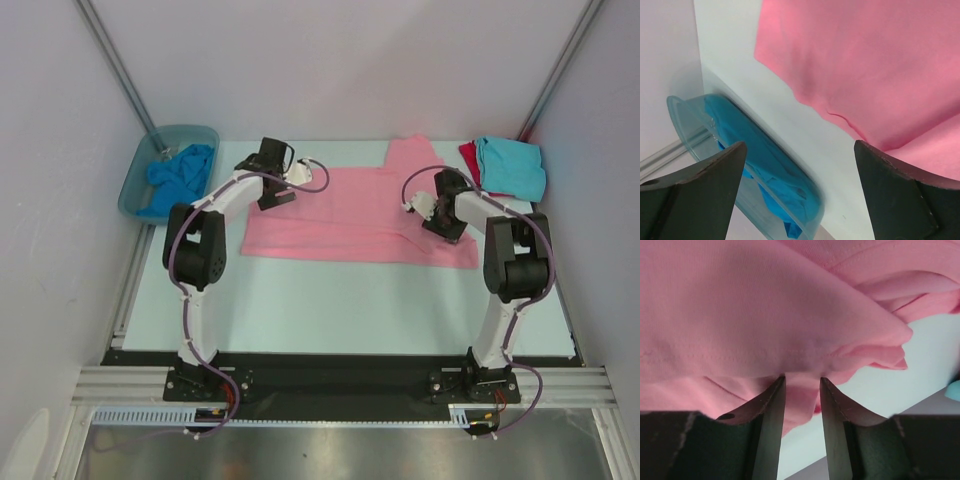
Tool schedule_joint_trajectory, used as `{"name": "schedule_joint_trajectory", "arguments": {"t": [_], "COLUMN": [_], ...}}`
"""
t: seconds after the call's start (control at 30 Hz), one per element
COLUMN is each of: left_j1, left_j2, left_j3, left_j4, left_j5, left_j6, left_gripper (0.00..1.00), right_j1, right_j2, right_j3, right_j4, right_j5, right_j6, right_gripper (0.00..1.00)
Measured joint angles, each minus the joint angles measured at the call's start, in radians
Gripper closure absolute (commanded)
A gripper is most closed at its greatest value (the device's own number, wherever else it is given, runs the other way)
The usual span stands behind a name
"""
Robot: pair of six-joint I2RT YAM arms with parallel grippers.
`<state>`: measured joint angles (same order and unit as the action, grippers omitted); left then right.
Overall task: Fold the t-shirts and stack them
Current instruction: Fold the tshirt
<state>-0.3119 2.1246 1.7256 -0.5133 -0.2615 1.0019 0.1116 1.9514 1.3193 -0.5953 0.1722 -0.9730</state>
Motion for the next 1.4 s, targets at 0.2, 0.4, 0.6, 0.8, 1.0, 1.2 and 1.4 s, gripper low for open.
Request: {"name": "schedule_joint_trajectory", "arguments": {"t": [0.2,0.4,0.6,0.8,1.0,1.2,1.4], "left_j1": [-0.013,-0.015,-0.016,-0.019,-0.021,-0.021,-0.021], "left_j2": [-0.010,-0.011,-0.014,-0.016,-0.019,-0.019,-0.019], "left_j3": [-0.084,-0.092,-0.106,-0.108,-0.110,-0.110,-0.114], "left_j4": [0.030,0.044,0.059,0.070,0.081,0.085,0.087], "left_j5": [-0.029,-0.047,-0.050,-0.050,-0.051,-0.057,-0.062], "left_j6": [0.001,0.000,0.001,0.001,0.001,0.001,0.000], "left_gripper": [0.05,0.05,0.05,0.05,0.05,0.05,0.05], "right_j1": [0.014,0.091,0.174,0.210,0.210,0.210,0.210], "right_j2": [-0.108,-0.211,-0.254,-0.255,-0.249,-0.206,-0.170], "right_j3": [-0.041,-0.046,-0.100,-0.174,-0.175,-0.176,-0.176], "right_j4": [0.029,0.024,0.018,-0.002,0.003,0.011,0.039], "right_j5": [-0.020,-0.049,-0.076,-0.090,-0.090,-0.090,-0.090], "right_j6": [-0.043,-0.053,-0.051,-0.048,-0.039,-0.027,-0.018], "right_gripper": [0.59,0.58,0.57,0.57,0.56,0.55,0.55]}}
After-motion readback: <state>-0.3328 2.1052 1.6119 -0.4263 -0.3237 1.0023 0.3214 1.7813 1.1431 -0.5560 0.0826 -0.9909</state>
